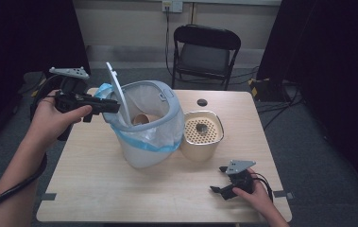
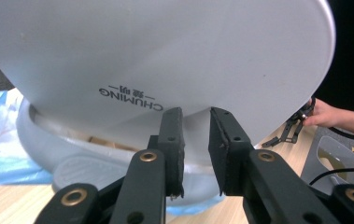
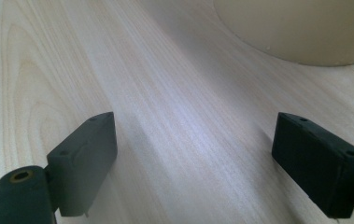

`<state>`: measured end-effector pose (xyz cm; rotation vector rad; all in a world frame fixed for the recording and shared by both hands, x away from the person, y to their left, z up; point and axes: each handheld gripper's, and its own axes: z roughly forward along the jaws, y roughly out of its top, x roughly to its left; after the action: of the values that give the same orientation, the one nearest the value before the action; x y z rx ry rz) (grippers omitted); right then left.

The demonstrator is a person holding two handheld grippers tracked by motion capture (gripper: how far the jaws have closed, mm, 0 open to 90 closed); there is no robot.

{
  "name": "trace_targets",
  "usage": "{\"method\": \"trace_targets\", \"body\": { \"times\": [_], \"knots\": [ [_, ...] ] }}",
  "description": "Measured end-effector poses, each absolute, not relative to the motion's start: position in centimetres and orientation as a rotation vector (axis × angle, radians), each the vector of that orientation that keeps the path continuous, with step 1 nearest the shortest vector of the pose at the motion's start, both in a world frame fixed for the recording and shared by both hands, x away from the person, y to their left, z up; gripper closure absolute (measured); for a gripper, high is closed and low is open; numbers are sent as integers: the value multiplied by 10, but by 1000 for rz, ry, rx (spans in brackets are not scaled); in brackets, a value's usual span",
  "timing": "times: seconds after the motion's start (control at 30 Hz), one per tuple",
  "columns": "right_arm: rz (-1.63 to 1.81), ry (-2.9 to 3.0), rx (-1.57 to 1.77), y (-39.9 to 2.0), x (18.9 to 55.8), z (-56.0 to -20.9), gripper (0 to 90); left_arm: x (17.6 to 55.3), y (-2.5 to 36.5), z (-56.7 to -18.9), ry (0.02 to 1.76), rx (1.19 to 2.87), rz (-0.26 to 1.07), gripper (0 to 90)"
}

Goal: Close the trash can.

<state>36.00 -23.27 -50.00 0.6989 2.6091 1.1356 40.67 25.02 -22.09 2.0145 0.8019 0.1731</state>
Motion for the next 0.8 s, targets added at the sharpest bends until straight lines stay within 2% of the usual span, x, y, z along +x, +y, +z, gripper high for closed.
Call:
{"method": "trace_targets", "body": {
  "times": [0.8],
  "knots": [
    [1135,2611,695,-233,359,-500,134,432,202,-226,848,2079,198,779]
  ]
}}
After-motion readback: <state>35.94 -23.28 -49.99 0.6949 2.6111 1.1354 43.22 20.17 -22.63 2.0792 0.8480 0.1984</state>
